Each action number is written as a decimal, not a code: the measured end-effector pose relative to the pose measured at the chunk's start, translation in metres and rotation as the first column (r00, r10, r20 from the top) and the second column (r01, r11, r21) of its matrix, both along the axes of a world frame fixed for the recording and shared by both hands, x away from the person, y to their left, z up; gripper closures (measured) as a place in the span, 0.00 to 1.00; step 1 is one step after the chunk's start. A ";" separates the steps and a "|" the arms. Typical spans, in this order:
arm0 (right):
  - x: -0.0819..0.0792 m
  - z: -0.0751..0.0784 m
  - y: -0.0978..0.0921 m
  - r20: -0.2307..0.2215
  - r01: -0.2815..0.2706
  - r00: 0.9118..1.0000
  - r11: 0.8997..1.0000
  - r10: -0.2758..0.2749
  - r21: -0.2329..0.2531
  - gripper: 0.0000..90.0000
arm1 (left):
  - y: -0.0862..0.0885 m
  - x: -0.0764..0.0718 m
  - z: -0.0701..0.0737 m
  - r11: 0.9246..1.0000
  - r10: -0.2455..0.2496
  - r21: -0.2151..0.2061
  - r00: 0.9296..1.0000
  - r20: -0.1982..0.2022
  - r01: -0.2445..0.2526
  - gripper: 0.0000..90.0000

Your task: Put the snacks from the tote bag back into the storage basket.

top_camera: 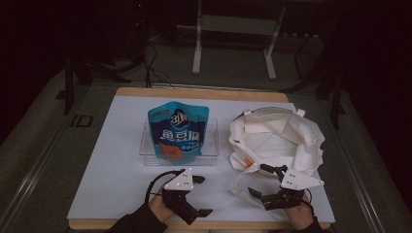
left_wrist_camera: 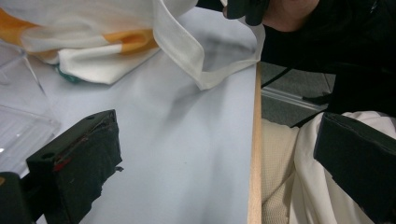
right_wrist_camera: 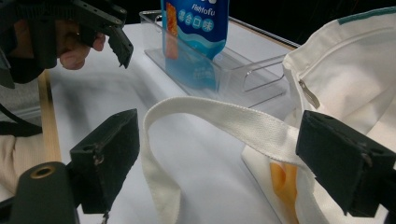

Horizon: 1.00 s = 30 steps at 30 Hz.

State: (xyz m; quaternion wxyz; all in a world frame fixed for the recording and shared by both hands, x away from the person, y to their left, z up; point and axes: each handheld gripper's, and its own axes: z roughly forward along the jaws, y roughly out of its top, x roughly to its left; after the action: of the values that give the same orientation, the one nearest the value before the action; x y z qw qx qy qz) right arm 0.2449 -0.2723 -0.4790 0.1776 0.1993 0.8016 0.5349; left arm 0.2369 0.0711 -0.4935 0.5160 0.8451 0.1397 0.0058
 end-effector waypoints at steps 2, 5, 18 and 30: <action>0.000 -0.001 0.001 -0.001 -0.001 1.000 1.000 0.001 -0.008 0.15 | -0.001 0.000 -0.003 1.000 -0.002 0.008 1.000 -0.007 0.002 0.01; 0.000 -0.002 0.001 -0.003 -0.007 1.000 1.000 0.007 -0.007 0.15 | -0.002 -0.001 -0.005 1.000 -0.006 0.011 1.000 -0.008 0.006 0.01; 0.000 -0.006 0.005 -0.006 -0.028 1.000 0.999 0.028 -0.017 0.15 | -0.001 -0.005 -0.005 1.000 -0.006 0.014 1.000 0.006 0.006 0.01; 0.002 -0.009 0.003 -0.017 -0.030 0.999 1.000 0.029 -0.008 0.15 | 0.001 -0.004 -0.006 1.000 0.001 0.013 1.000 0.007 -0.001 0.01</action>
State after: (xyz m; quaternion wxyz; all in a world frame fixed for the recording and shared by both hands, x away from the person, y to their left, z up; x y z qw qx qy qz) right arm 0.2473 -0.2689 -0.4884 0.1637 0.1912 0.8081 0.5326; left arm 0.2325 0.0722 -0.4996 0.5111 0.8483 0.1383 0.0099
